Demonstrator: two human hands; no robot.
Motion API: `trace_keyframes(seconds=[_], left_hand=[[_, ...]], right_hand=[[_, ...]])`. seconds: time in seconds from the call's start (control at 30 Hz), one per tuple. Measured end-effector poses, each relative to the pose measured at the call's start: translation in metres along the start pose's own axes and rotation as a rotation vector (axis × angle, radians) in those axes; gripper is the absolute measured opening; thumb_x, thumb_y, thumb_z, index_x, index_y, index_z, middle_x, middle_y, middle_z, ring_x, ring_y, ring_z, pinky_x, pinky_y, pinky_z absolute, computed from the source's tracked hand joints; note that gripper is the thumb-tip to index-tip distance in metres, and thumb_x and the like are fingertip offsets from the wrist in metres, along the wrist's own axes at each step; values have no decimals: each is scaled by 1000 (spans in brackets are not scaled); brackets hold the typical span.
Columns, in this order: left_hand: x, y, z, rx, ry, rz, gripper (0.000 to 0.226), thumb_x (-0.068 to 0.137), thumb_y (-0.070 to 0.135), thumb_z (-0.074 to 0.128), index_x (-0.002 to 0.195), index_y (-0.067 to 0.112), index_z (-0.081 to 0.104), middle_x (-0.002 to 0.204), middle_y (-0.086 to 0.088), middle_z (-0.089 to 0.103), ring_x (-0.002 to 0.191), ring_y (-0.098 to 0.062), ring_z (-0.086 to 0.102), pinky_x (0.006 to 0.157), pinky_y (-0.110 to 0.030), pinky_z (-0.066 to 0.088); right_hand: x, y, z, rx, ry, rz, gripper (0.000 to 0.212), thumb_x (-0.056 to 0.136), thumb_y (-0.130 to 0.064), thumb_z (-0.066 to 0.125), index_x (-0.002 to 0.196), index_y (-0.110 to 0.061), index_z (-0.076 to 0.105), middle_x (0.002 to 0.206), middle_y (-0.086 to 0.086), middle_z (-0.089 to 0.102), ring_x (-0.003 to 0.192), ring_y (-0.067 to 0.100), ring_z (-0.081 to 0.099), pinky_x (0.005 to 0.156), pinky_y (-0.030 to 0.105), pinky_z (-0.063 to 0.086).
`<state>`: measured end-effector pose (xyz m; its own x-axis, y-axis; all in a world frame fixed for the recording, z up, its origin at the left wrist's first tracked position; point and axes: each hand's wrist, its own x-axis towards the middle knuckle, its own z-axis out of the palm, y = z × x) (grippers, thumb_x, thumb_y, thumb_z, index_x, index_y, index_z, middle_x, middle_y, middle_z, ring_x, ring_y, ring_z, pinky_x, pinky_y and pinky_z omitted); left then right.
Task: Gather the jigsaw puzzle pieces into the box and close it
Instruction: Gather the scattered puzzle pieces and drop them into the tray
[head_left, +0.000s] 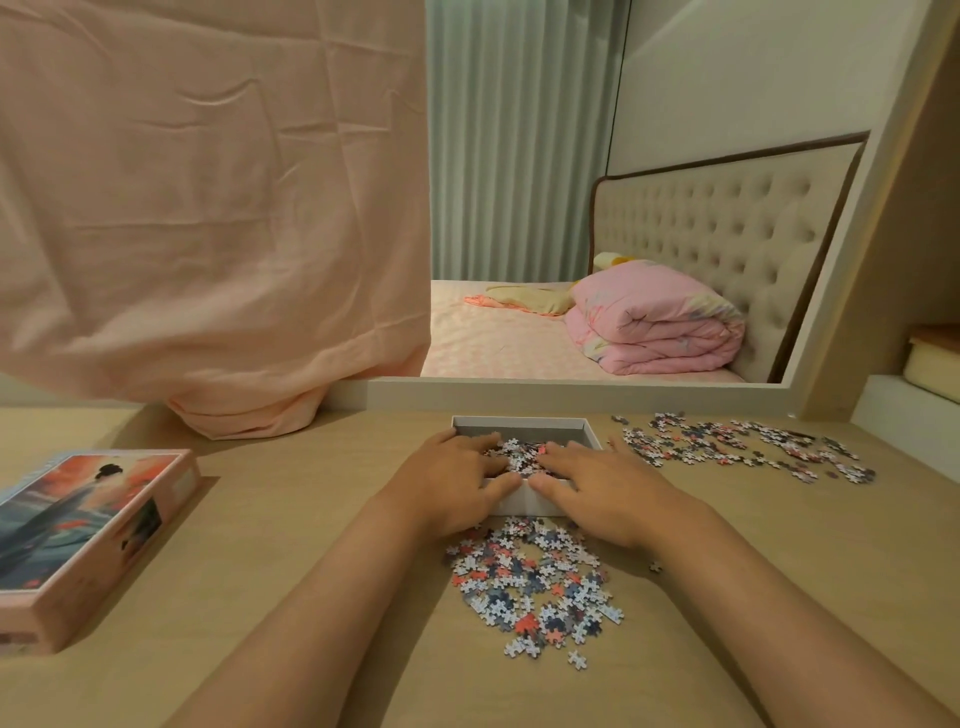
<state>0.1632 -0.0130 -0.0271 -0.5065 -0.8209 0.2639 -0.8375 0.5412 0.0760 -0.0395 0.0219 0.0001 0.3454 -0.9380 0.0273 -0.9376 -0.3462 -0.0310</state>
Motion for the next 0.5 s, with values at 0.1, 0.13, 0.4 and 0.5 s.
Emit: trace_keyframes(seconds=[0.1,0.13,0.4,0.5], left_hand=[[-4,0,-1,-9,44,8,47,99,52,33,140,34,51,157,9,31,141,-11,30,114,-34,19],[-5,0,-1,-9,36,13,47,100,51,33,140,35,51,156,10,34,141,-11,32,114,-34,19],[-15,5,-6,-100,125,13,51,95,52,40,143,36,45,153,9,36,140,-11,27,115,-33,18],[-24,13,-21,-116,294,74,30,91,41,51,118,32,63,122,10,54,114,-10,44,98,-30,34]], right_hand=[[-8,0,0,99,29,-38,54,101,-58,28,148,-35,42,157,-10,36,146,14,29,121,40,15],[-9,0,0,107,34,-30,52,101,-57,28,144,-35,47,153,-9,44,142,17,34,118,38,19],[-12,2,-1,203,243,-84,40,102,-42,43,140,-34,53,156,-13,37,144,10,29,120,36,14],[-18,-2,-10,274,383,-135,28,99,-29,50,120,-30,69,124,-12,59,113,10,51,102,36,42]])
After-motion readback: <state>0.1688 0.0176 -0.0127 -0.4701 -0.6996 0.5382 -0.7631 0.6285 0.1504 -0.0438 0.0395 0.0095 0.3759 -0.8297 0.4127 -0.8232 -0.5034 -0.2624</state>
